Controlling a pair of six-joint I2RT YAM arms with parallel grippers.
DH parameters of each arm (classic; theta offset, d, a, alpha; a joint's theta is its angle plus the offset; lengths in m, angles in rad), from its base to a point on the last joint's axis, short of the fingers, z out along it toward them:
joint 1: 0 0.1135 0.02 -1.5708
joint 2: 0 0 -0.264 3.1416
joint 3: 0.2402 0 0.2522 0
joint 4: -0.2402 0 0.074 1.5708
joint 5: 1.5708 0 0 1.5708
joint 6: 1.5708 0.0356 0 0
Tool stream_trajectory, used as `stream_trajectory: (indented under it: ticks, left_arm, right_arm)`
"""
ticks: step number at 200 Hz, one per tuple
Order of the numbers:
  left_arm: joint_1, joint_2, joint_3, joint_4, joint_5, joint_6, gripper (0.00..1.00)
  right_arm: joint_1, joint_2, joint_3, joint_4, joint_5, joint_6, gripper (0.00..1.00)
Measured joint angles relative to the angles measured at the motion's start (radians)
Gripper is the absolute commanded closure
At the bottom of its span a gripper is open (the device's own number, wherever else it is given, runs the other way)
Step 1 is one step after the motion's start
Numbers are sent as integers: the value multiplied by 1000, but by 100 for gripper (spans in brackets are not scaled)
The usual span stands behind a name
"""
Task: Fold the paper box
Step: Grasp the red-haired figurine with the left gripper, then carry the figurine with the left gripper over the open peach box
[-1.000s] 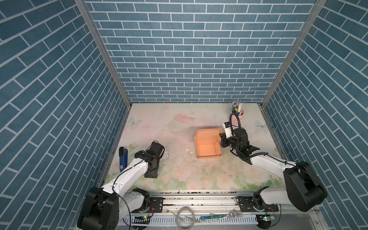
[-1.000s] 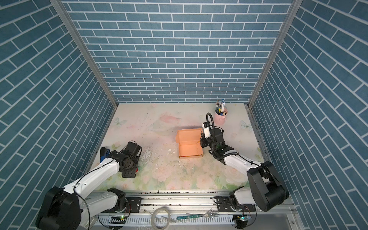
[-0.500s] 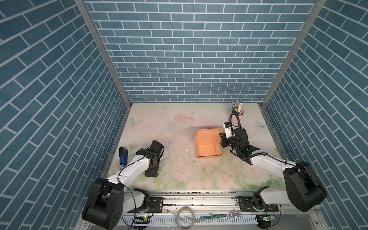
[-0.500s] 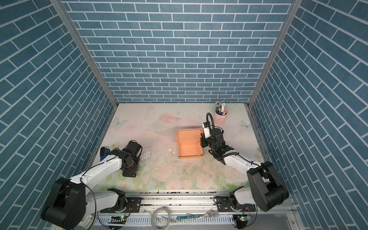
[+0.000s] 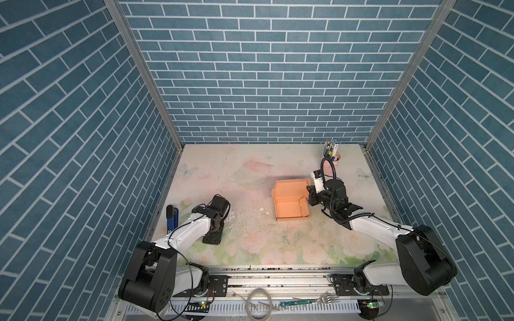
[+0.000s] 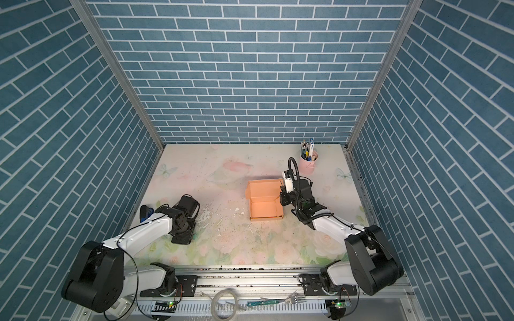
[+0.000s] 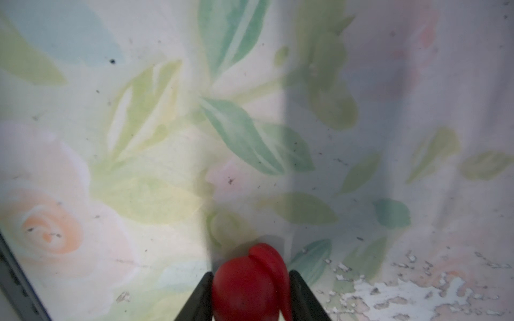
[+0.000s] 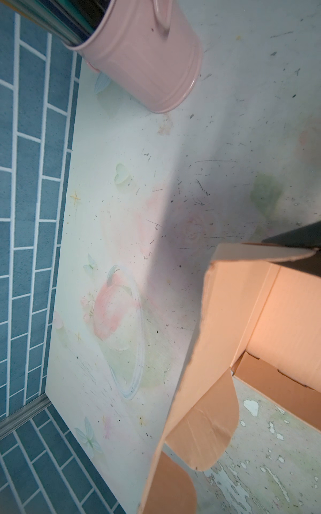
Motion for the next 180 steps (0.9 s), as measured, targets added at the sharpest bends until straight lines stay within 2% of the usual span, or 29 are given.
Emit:
stream_trajectory:
  ticks: [48,72,115,180]
  left_arm:
    - [-6,20,92,0,-2,156,61]
    - [-42,56,159,23,0,260,61]
    - [-152,103,264,55,-14,417,61]
    - [-377,122,397,108,-139,595,62]
  right_arm:
    - [0,11,0,14,5,0,100]
    - [1,17,0,22,9,0,100]
    - [1,19,0,24,12,0,100]
    - [1,23,0,28,17,0,100]
